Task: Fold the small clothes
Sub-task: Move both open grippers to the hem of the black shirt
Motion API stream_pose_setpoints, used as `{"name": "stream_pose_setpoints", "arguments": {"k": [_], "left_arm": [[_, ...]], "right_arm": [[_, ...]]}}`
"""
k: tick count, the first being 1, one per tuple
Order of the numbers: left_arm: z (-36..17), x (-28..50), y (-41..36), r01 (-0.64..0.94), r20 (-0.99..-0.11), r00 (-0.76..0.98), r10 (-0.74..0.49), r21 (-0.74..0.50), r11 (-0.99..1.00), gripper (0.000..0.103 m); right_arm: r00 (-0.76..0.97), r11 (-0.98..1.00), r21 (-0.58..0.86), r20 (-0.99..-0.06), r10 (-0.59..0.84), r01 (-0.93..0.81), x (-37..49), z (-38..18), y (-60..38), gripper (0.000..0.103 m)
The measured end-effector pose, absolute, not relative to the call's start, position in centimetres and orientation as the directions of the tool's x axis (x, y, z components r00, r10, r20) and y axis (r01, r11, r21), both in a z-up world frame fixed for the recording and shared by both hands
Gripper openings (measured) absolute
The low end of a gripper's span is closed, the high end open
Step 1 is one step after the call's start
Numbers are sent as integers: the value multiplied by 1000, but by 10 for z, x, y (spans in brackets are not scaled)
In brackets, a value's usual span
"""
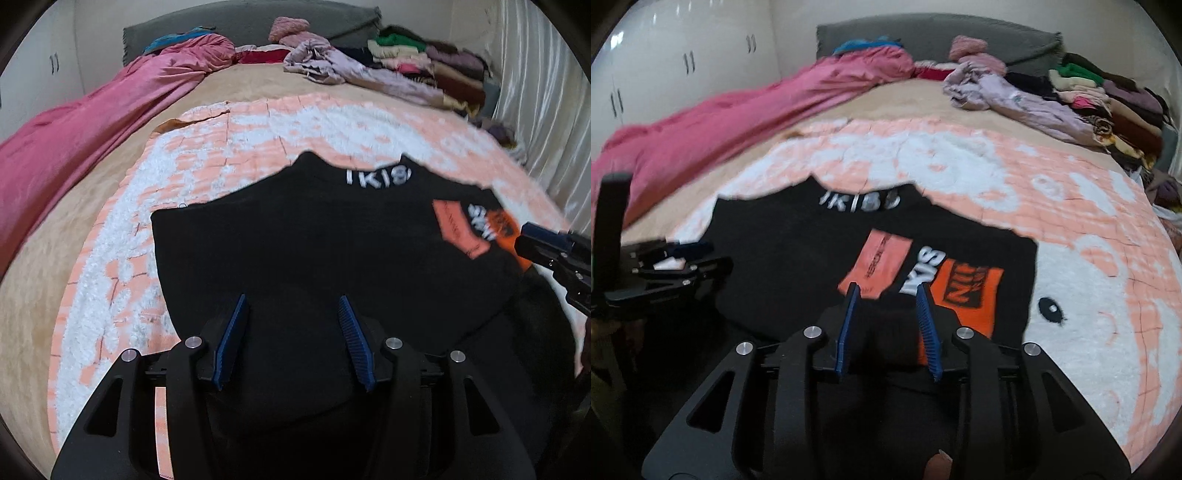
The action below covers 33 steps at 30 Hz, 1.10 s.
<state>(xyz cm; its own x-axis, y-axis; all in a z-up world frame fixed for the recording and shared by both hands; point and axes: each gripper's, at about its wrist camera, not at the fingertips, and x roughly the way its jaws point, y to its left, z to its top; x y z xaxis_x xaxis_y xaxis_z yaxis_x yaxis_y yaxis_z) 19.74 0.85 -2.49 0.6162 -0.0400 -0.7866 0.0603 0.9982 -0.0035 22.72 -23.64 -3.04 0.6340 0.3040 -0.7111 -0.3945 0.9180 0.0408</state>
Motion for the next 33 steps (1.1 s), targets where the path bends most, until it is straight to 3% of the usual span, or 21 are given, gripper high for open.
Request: {"name": "stream_pose_setpoints", "arguments": {"k": [3, 5, 9, 14, 33], "left_arm": [[-27, 197, 9, 59, -787, 616, -31, 6, 998, 53], [-30, 196, 12, 53, -790, 612, -32, 1, 999, 61], [-34, 197, 21, 16, -801, 596, -56, -58, 998, 62], [-34, 200, 16, -9, -811, 584, -25, -37, 999, 62], [-18, 172, 25, 45, -786, 612, -89, -78, 996, 63]], "right_arm": [[603, 928, -78, -779, 172, -365, 238, -60, -240, 28], [583, 937, -11, -786, 208, -350, 241, -64, -249, 31], [573, 934, 13, -787, 230, -357, 240, -65, -254, 31], [555, 931, 118, -775, 304, -345, 241, -65, -269, 32], [645, 935, 100, -699, 309, -340, 214, -36, -268, 45]]}}
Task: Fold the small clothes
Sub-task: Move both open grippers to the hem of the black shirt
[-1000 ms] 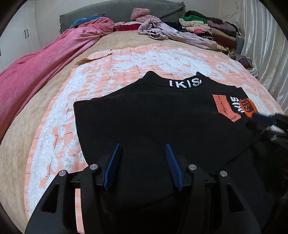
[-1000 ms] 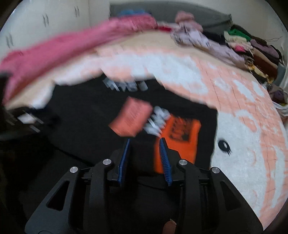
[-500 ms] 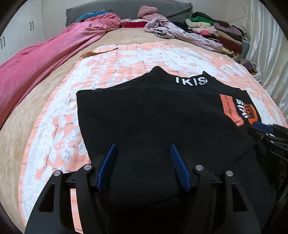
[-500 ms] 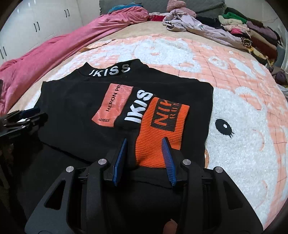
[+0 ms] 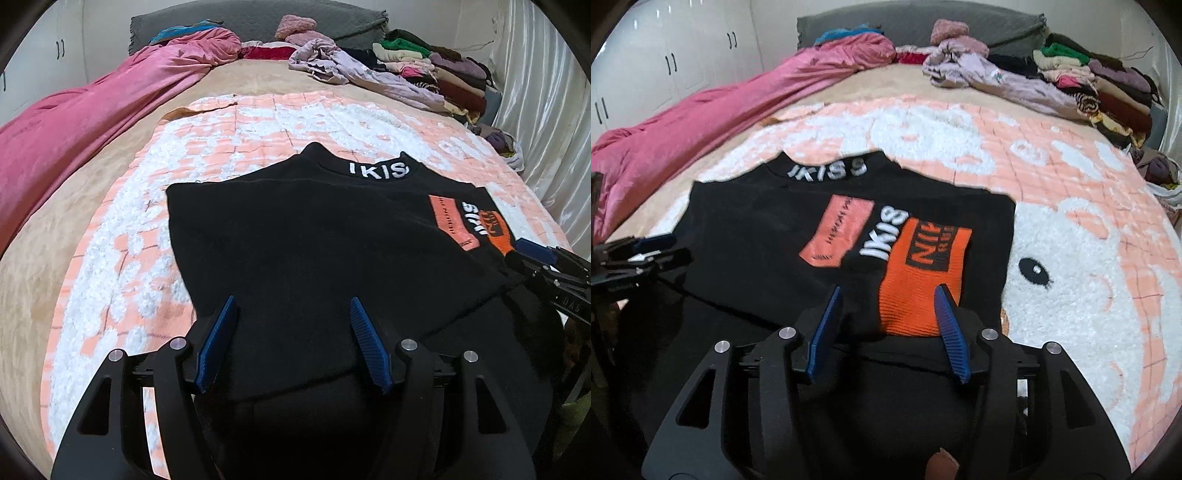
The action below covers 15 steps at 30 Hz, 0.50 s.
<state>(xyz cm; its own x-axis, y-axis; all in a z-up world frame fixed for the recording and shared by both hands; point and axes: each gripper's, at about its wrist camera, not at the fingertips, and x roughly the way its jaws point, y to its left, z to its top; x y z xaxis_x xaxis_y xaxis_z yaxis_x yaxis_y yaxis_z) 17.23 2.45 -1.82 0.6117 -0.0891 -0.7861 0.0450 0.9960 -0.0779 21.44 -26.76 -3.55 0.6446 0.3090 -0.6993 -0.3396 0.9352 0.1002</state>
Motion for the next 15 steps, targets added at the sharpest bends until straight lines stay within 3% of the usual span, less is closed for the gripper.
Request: {"name": "stream_pose_setpoints", "arguments": {"k": [15], "left_arm": [[-1, 145, 20, 63, -755, 648, -98, -76, 995, 69]], "right_arm": [[679, 915, 117, -635, 368, -386, 163, -18, -256, 67]]}}
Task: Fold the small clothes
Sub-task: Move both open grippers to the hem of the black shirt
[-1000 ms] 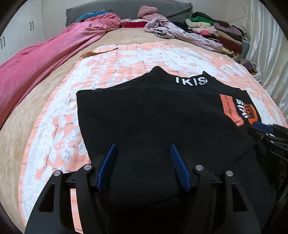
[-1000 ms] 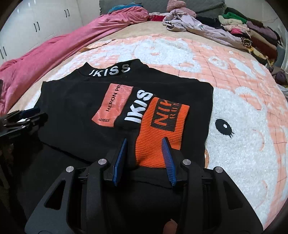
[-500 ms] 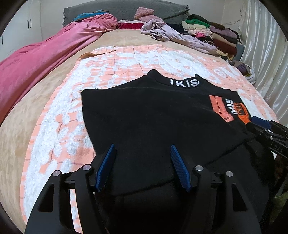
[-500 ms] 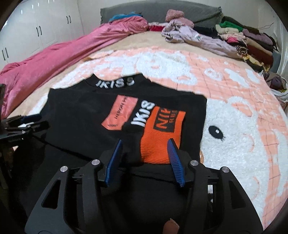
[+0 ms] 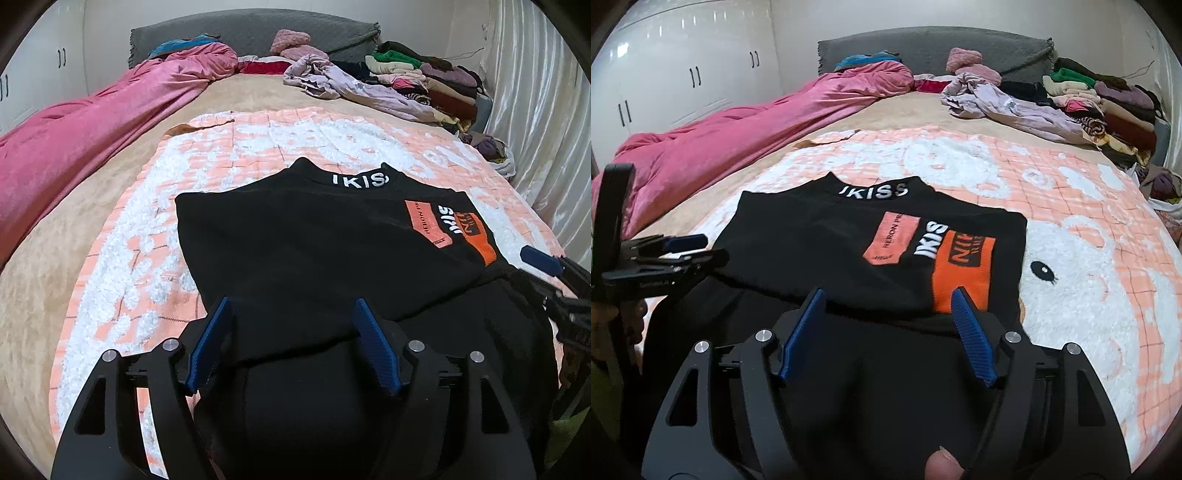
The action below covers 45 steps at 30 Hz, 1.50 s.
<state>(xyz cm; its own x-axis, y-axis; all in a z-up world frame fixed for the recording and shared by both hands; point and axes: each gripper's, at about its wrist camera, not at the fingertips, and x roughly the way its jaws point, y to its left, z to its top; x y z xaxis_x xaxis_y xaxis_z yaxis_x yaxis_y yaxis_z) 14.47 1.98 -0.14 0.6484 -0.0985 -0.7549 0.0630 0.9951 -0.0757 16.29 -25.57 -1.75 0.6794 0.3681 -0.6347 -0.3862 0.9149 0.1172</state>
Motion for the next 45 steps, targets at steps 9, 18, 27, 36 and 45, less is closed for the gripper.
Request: {"name": "stream_pose_setpoints", "arguments": {"k": [9, 18, 27, 36, 45], "left_arm": [[20, 125, 11, 69, -715, 693, -89, -57, 996, 97], [22, 97, 11, 47, -715, 695, -79, -64, 997, 98], [24, 78, 26, 8, -715, 697, -59, -75, 997, 98], [25, 59, 35, -6, -715, 697, -52, -78, 997, 98], [25, 37, 54, -43, -718, 694, -42, -100, 994, 98]], "right_arm": [[696, 921, 124, -620, 363, -370, 147, -13, -263, 85], [704, 929, 132, -619, 349, -344, 134, -17, -273, 94], [703, 931, 145, -620, 349, -335, 124, -20, -277, 94], [688, 931, 162, -635, 352, -328, 108, -27, -282, 94], [691, 934, 169, -634, 347, -314, 88, -25, -289, 94]]}}
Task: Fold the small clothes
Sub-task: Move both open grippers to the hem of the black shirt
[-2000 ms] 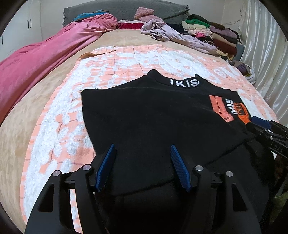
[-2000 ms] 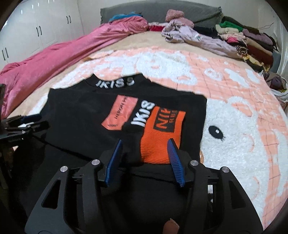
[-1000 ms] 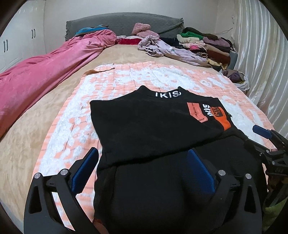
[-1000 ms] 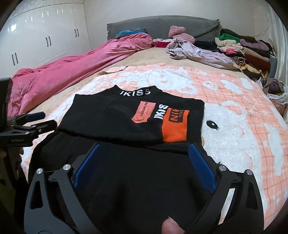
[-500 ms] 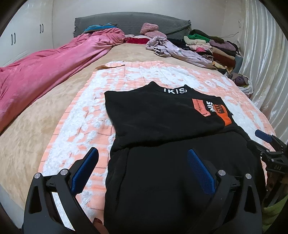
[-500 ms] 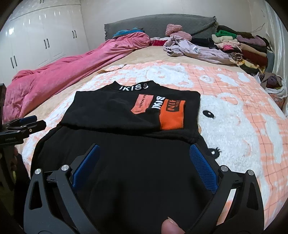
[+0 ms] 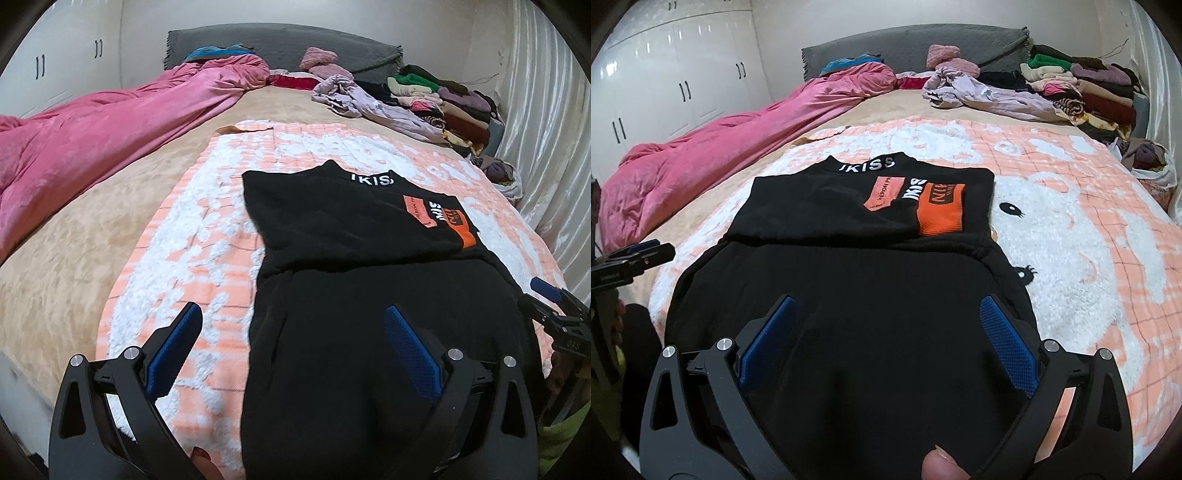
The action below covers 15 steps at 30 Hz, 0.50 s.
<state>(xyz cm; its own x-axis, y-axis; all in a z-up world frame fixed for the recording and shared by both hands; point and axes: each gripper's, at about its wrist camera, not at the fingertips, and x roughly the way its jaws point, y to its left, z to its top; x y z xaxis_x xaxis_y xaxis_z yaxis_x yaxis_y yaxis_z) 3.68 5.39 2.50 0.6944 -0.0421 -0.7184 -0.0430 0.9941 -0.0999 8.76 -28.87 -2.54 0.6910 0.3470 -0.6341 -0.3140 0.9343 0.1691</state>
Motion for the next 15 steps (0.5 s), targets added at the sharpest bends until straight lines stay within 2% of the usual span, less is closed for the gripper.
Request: {"name": "stream_pose_setpoints", "arguments": {"k": [15], "left_arm": [[16, 9, 67, -49, -747, 664, -32, -87, 995, 98]], "right_arm": [[678, 944, 188, -659, 326, -271, 62, -28, -312, 94]]}}
